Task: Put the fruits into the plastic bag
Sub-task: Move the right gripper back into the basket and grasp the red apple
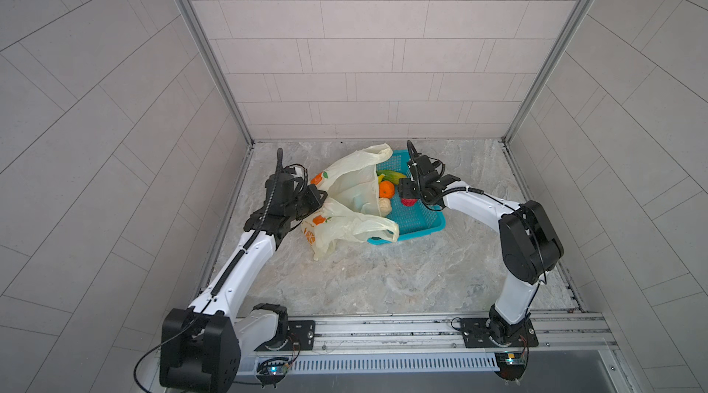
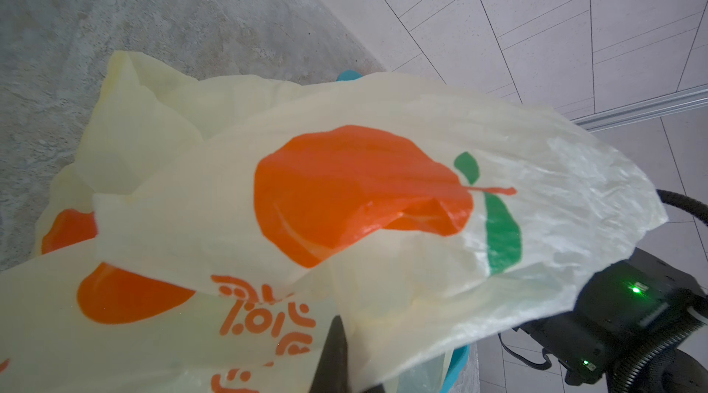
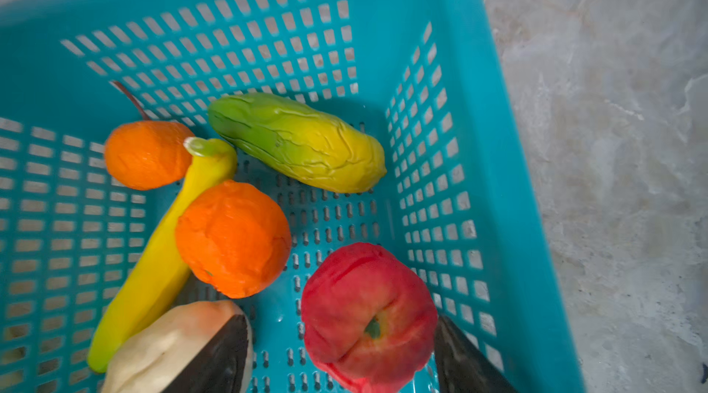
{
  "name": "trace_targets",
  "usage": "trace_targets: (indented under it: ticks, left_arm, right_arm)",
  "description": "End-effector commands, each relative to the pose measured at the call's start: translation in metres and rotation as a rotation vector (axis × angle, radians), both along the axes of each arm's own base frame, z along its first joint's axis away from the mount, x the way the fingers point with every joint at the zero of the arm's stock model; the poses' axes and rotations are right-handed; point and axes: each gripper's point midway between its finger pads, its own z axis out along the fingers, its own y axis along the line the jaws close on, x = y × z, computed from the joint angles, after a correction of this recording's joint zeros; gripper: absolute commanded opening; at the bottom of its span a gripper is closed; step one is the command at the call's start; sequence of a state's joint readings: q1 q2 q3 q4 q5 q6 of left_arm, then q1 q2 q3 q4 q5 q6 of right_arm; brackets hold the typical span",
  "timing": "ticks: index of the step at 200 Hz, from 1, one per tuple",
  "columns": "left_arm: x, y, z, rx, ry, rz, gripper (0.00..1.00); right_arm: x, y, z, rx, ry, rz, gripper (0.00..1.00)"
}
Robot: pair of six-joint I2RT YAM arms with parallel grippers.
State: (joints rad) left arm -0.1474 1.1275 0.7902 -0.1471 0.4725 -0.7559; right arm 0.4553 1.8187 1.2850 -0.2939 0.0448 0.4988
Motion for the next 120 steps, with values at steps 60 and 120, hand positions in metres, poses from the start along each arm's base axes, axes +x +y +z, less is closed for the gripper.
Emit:
trace_targets:
  ticks: [60,120]
  left_arm:
    - [-0.003,-0.001,-0.009,0.022,0.012,-0.012,0.00]
    - [-0.003,0.000,-0.010,0.025,0.012,-0.012,0.00]
  right_arm:
    - [0.005,0.000,-0.038,-0.058,0.105,0.005,0.70]
    - [-0.005,-0.001,-0.013,-0.029,0.059,0.021,0.50]
